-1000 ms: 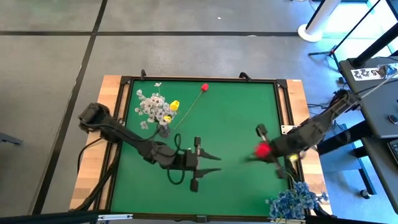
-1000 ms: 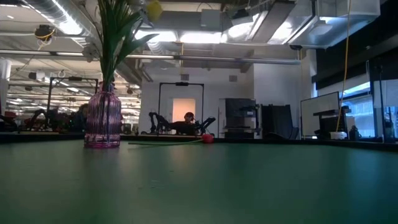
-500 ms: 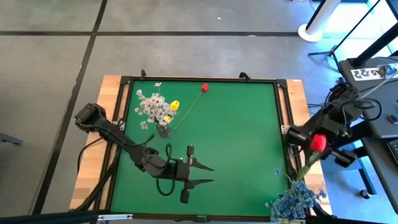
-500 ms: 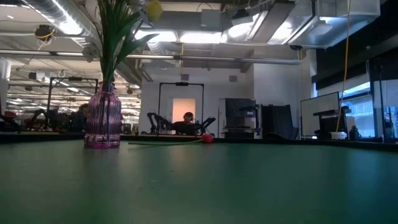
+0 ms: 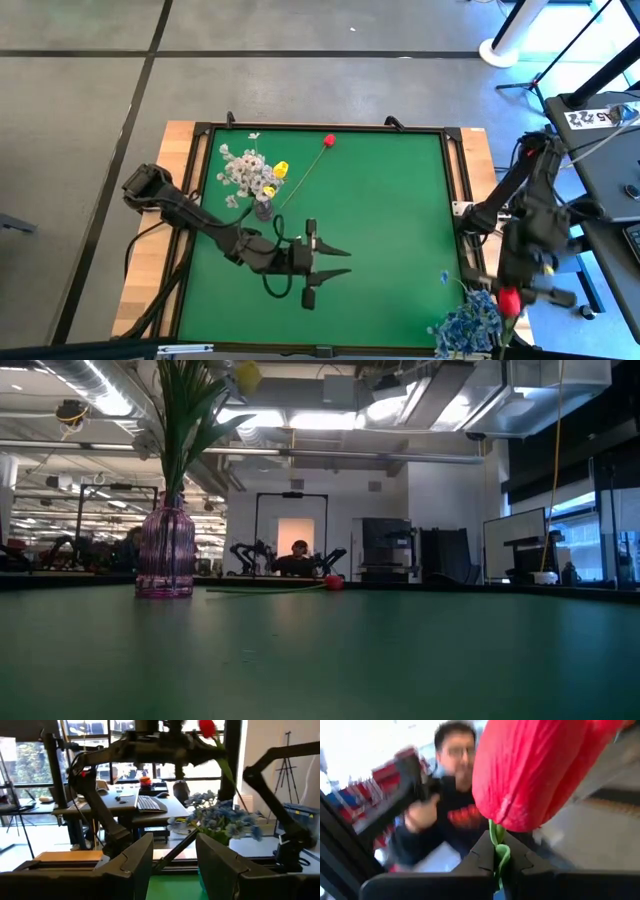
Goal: Sort flowers into vase by color
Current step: Put the bottom red flower into the blue vase, then put the red flower into the blue vase
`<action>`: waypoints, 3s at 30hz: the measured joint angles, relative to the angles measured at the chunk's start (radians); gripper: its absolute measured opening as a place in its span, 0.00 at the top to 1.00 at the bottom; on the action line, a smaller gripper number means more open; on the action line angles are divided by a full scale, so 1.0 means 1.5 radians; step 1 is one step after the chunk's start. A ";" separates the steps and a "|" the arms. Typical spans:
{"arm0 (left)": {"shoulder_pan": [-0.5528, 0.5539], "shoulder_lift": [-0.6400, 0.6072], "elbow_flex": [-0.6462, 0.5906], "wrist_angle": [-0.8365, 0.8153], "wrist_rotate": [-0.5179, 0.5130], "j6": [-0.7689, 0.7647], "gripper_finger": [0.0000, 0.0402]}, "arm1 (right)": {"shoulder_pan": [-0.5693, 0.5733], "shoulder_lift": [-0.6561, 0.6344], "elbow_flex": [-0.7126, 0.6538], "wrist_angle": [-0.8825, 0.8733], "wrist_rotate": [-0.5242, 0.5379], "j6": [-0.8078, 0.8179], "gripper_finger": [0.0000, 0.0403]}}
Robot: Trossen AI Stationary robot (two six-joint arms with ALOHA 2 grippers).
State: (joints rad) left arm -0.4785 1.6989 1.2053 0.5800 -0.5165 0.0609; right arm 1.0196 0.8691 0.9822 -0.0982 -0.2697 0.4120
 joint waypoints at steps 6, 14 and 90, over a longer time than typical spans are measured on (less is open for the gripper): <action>0.019 0.000 0.000 0.003 0.001 -0.004 0.64 | 0.088 0.057 0.135 -0.275 0.190 -0.057 0.99; 0.033 0.000 0.000 -0.003 0.001 -0.032 0.64 | 0.173 0.128 0.253 -0.430 0.296 -0.121 0.99; 0.328 0.017 0.001 -0.143 0.120 -0.136 0.64 | 0.206 0.145 0.477 -0.776 0.509 0.165 0.41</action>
State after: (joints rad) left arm 0.0134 1.7239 1.2068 0.3653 -0.3371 -0.1429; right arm 1.3281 1.0863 1.6973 -1.2617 0.4932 0.6590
